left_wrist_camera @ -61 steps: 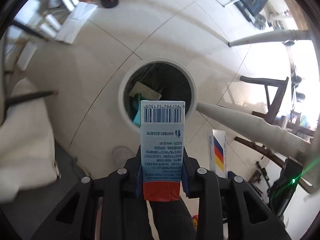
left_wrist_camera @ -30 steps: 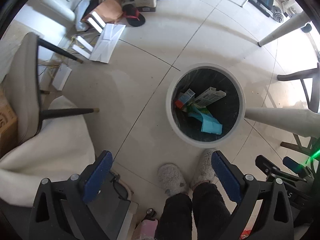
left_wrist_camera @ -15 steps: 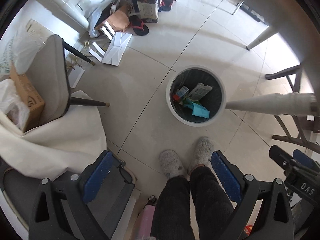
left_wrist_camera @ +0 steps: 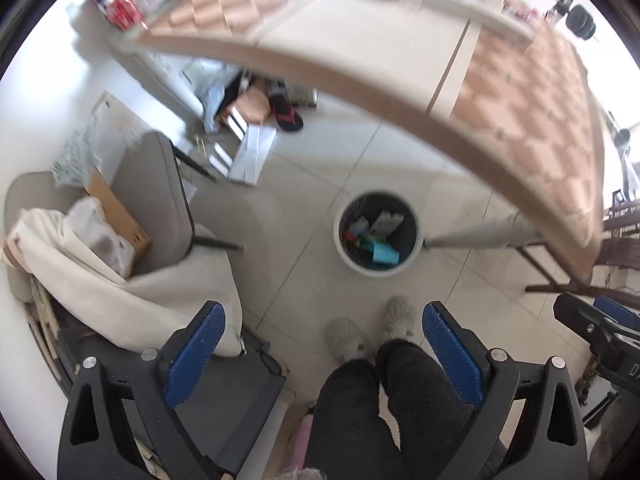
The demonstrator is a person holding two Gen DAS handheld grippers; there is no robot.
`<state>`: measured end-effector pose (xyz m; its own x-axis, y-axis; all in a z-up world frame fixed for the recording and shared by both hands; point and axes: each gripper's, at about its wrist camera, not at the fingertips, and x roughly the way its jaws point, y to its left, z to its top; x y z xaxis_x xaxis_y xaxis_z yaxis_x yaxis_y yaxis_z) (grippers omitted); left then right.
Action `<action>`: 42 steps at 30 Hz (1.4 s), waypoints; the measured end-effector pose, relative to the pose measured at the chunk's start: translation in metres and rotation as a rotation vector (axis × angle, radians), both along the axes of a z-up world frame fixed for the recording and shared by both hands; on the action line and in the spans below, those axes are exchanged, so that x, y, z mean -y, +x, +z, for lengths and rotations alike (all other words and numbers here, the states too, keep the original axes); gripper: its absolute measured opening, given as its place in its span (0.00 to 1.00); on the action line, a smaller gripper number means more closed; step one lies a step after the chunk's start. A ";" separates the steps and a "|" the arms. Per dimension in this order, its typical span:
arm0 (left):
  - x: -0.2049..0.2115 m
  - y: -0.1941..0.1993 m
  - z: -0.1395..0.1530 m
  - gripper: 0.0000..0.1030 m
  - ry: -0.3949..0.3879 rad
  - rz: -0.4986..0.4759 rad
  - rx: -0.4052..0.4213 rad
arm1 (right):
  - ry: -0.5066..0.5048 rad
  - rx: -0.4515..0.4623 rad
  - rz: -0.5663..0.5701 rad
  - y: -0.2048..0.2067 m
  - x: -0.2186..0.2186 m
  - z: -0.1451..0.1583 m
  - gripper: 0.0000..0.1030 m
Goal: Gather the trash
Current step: 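Move both tools back over the table, then grasp the long white box with the left tool while the right tool grasps the green medicine box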
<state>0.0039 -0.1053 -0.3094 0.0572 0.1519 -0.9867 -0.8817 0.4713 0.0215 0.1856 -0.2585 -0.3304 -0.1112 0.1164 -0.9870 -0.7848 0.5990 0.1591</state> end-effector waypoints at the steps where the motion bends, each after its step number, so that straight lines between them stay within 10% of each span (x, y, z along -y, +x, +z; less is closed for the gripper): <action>1: -0.002 0.002 0.011 0.98 0.012 -0.001 0.012 | 0.017 -0.002 -0.002 0.004 -0.001 0.016 1.00; 9: -0.045 0.053 0.075 0.98 0.177 0.022 0.020 | 0.091 0.005 0.014 0.061 -0.043 0.094 1.00; 16: -0.127 0.133 0.077 1.00 0.080 0.132 0.046 | 0.092 0.087 0.046 0.161 -0.127 0.112 1.00; 29: -0.249 0.317 -0.033 0.99 -0.414 0.587 0.201 | -0.066 0.125 -0.233 0.399 -0.203 0.005 1.00; 35: -0.264 0.365 -0.064 0.99 -0.449 0.637 0.145 | -0.095 0.104 -0.309 0.447 -0.204 -0.025 1.00; 42: -0.250 0.372 -0.061 0.60 -0.326 0.394 0.018 | -0.097 0.065 -0.291 0.466 -0.213 -0.033 1.00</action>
